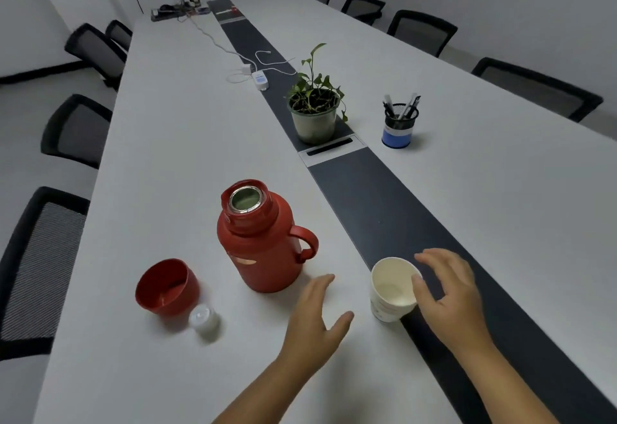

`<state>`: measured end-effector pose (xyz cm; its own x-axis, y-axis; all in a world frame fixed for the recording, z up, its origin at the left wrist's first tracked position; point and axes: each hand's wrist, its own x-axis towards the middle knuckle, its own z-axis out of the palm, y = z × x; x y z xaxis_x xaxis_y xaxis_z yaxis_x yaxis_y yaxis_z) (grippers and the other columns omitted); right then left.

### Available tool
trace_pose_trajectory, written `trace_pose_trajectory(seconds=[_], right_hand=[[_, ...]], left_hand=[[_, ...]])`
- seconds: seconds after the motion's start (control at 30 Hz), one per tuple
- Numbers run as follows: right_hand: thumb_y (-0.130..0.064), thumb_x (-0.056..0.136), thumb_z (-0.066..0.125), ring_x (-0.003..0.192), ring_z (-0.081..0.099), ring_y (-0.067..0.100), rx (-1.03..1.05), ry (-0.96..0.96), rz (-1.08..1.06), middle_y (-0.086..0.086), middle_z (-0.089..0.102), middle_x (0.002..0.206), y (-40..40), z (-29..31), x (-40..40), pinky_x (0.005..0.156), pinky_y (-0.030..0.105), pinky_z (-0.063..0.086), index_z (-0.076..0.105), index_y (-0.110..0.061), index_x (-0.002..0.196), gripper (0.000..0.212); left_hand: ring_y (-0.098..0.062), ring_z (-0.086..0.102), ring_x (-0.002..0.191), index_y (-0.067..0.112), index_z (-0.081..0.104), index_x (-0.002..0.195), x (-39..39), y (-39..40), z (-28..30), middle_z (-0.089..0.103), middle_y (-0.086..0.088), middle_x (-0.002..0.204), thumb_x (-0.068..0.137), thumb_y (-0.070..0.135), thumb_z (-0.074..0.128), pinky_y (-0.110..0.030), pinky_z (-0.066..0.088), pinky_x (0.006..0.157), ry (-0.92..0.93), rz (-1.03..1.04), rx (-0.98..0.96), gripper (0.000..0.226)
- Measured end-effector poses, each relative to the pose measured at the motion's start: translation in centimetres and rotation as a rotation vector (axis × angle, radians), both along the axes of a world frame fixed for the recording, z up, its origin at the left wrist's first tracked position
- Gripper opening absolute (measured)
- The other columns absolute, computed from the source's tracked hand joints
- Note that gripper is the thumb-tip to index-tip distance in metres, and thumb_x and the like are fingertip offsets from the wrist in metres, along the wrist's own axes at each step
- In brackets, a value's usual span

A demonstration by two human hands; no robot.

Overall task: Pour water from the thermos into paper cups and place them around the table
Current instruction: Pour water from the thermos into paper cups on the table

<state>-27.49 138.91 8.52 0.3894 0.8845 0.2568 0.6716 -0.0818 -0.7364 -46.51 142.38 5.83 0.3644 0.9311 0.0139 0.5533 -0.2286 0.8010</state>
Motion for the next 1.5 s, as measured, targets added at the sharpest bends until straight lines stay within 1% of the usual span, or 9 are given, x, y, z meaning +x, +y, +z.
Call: trace_pose_trajectory(seconds=[0.17, 0.3, 0.47, 0.67, 0.8, 0.9, 1.07, 1.2, 1.5], right_hand=[[0.002, 0.073, 0.067, 0.119, 0.044, 0.033, -0.182, -0.100, 0.206, 0.014, 0.060, 0.114, -1.4, -2.1, 2.2, 0.100, 0.049, 0.033, 0.069, -0.007, 0.094, 0.023], [0.001, 0.075, 0.067, 0.118, 0.040, 0.020, -0.177, -0.107, 0.264, 0.009, 0.060, 0.115, -1.4, -2.7, 3.2, 0.100, 0.041, 0.033, 0.070, -0.007, 0.091, 0.019], [0.005, 0.061, 0.077, 0.097, 0.059, 0.023, -0.073, -0.220, 0.307, 0.008, 0.068, 0.098, -1.1, -3.0, 4.4, 0.080, 0.017, 0.038, 0.072, -0.011, 0.078, 0.024], [0.007, 0.056, 0.080, 0.102, 0.059, 0.031, -0.003, -0.329, 0.360, 0.009, 0.070, 0.091, -0.5, -2.1, 4.3, 0.082, 0.035, 0.044, 0.072, -0.008, 0.072, 0.024], [-0.002, 0.071, 0.066, 0.118, 0.046, 0.012, 0.058, -0.065, 0.282, -0.001, 0.062, 0.104, -0.9, -1.2, 4.5, 0.093, 0.025, 0.038, 0.069, -0.011, 0.080, 0.013], [-0.005, 0.073, 0.070, 0.115, 0.046, 0.003, 0.062, 0.111, 0.263, -0.017, 0.052, 0.113, -0.9, -0.2, 5.2, 0.090, 0.007, 0.041, 0.056, -0.039, 0.080, 0.037], [0.002, 0.058, 0.079, 0.104, 0.054, -0.003, 0.139, 0.268, 0.189, -0.035, 0.056, 0.103, -1.4, 0.1, 5.2, 0.074, 0.003, 0.046, 0.049, -0.048, 0.070, 0.060], [-0.035, 0.055, 0.067, 0.106, 0.049, -0.010, 0.262, 0.457, 0.193, -0.039, 0.052, 0.106, -2.2, 1.8, 3.9, 0.072, 0.007, 0.050, 0.049, -0.051, 0.076, 0.032], [-0.041, 0.044, 0.073, 0.099, 0.049, -0.009, 0.029, 0.473, 0.567, -0.015, 0.046, 0.107, -3.5, -0.1, -8.6, 0.082, 0.003, 0.040, 0.034, -0.043, 0.107, 0.074]], left_hand=[[-0.010, 0.032, 0.133, 0.021, 0.026, 0.140, 3.9, 0.5, -1.3, 0.033, 0.006, 0.144, 0.076, 0.035, 0.070, -0.034, 0.032, 0.110, -0.007, -0.059, -0.243, 0.079], [0.002, 0.044, 0.117, 0.046, 0.039, 0.114, 6.1, 1.0, -1.0, 0.046, 0.029, 0.123, 0.064, 0.042, 0.073, -0.017, 0.039, 0.096, -0.141, -0.098, -0.287, 0.060], [0.004, 0.041, 0.118, 0.044, 0.038, 0.115, 6.9, 1.5, -1.6, 0.043, 0.022, 0.122, 0.057, 0.040, 0.072, -0.013, 0.039, 0.095, -0.226, -0.113, -0.301, 0.067], [-0.002, 0.044, 0.117, 0.032, 0.044, 0.120, 6.8, 1.5, -1.7, 0.047, 0.012, 0.123, 0.059, 0.037, 0.070, -0.018, 0.041, 0.097, -0.225, -0.109, -0.250, 0.067], [0.007, 0.043, 0.112, 0.040, 0.042, 0.116, 6.9, 1.4, -1.6, 0.047, 0.018, 0.120, 0.060, 0.042, 0.067, 0.000, 0.037, 0.084, -0.202, -0.121, -0.218, 0.061], [0.009, 0.043, 0.110, 0.042, 0.039, 0.116, 7.0, 1.2, -1.5, 0.046, 0.018, 0.121, 0.060, 0.045, 0.066, 0.004, 0.036, 0.079, -0.203, -0.116, -0.255, 0.062], [0.029, 0.033, 0.105, 0.058, 0.030, 0.108, 6.3, 0.6, -1.2, 0.032, 0.042, 0.114, 0.065, 0.043, 0.073, 0.009, 0.029, 0.078, -0.166, -0.099, -0.228, 0.063], [-0.005, 0.031, 0.131, 0.029, 0.018, 0.141, 2.8, -1.9, -1.9, 0.027, 0.010, 0.144, 0.078, 0.034, 0.068, -0.019, 0.029, 0.105, -0.054, 0.022, -0.214, 0.081], [-0.014, 0.037, 0.128, 0.012, 0.042, 0.132, -10.7, -17.4, -5.8, 0.042, -0.003, 0.138, 0.084, 0.014, 0.061, -0.019, 0.026, 0.102, 0.215, 0.459, -0.185, 0.052]])
